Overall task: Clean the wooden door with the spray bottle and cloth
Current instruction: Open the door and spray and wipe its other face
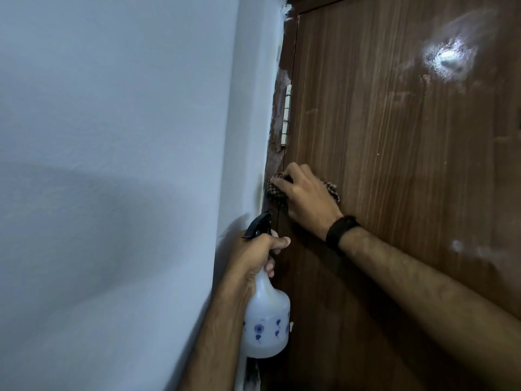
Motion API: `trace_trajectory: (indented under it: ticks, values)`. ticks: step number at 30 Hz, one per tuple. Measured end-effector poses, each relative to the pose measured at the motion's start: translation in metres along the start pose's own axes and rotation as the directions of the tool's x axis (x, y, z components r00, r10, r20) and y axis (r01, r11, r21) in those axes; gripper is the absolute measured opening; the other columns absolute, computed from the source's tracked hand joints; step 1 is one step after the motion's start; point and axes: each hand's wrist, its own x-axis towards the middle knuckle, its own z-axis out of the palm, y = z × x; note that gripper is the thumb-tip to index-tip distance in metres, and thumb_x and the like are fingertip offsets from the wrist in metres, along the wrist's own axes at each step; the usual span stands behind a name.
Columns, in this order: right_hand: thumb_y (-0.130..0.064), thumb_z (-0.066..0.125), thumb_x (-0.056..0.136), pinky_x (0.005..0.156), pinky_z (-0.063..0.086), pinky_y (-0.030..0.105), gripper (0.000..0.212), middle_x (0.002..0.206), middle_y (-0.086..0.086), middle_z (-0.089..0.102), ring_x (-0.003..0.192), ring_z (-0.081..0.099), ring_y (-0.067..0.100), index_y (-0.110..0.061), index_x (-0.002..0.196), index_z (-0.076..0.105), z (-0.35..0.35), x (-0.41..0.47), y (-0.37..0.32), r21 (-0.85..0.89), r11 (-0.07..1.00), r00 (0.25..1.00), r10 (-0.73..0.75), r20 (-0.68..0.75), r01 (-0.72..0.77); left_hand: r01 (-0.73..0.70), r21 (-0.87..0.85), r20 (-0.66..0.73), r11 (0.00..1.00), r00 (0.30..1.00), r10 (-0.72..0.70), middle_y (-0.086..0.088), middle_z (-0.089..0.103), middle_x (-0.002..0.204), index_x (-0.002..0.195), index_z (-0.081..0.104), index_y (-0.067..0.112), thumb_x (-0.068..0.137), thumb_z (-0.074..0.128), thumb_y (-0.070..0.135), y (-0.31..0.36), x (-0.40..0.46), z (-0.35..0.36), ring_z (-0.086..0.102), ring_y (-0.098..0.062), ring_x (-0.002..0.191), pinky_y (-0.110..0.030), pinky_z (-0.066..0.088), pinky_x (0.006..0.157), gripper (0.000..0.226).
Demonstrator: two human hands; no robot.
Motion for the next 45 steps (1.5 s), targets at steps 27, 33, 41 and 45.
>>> trace_trajectory:
  ticks: [27,33,41,45]
  values:
    - [-0.012,0.064,0.091,0.076,0.047,0.034,0.011,0.112,0.010,0.050,0.101,0.043,0.022,-0.006,0.099,0.067,-0.026,0.038,0.019,0.149,0.979,0.976,-0.163,0.146,0.141,-0.077,-0.002,0.012,0.997,0.997,0.077,-0.003,0.047,0.057,0.071,0.056,0.010,0.084,0.064,0.001,0.091,0.040,0.021,0.032,-0.011,0.037,-0.022,0.029,0.041,0.017]
    - [-0.016,0.067,0.088,0.074,0.049,0.037,0.020,0.111,0.009,0.051,0.097,0.045,0.023,-0.007,0.106,0.066,-0.032,0.060,0.028,0.087,0.994,0.995,-0.073,0.064,0.067,-0.119,0.001,0.017,0.993,0.993,0.118,-0.003,0.052,0.060,0.077,0.059,0.010,0.085,0.066,0.003,0.106,0.041,0.024,0.034,-0.011,0.039,-0.021,0.030,0.040,0.012]
    - [-0.009,0.063,0.093,0.075,0.039,0.027,0.018,0.114,0.003,0.046,0.090,0.031,0.007,-0.012,0.111,0.064,-0.030,0.018,0.012,0.242,0.962,0.959,-0.179,0.218,0.125,-0.082,0.016,0.008,0.997,0.997,0.082,0.000,0.051,0.053,0.074,0.059,0.009,0.086,0.066,0.005,0.078,0.029,0.018,0.035,-0.010,0.037,-0.022,0.033,0.039,0.014]
    - [-0.003,0.070,0.085,0.070,0.050,0.035,0.033,0.106,0.006,0.051,0.093,0.047,0.021,-0.010,0.117,0.068,-0.025,0.008,0.011,0.099,0.993,0.988,-0.078,0.132,0.065,-0.009,0.066,0.014,0.998,1.000,0.008,0.004,0.049,0.050,0.075,0.054,0.013,0.085,0.068,0.006,0.033,0.011,0.012,0.034,-0.010,0.037,-0.021,0.033,0.040,0.018]
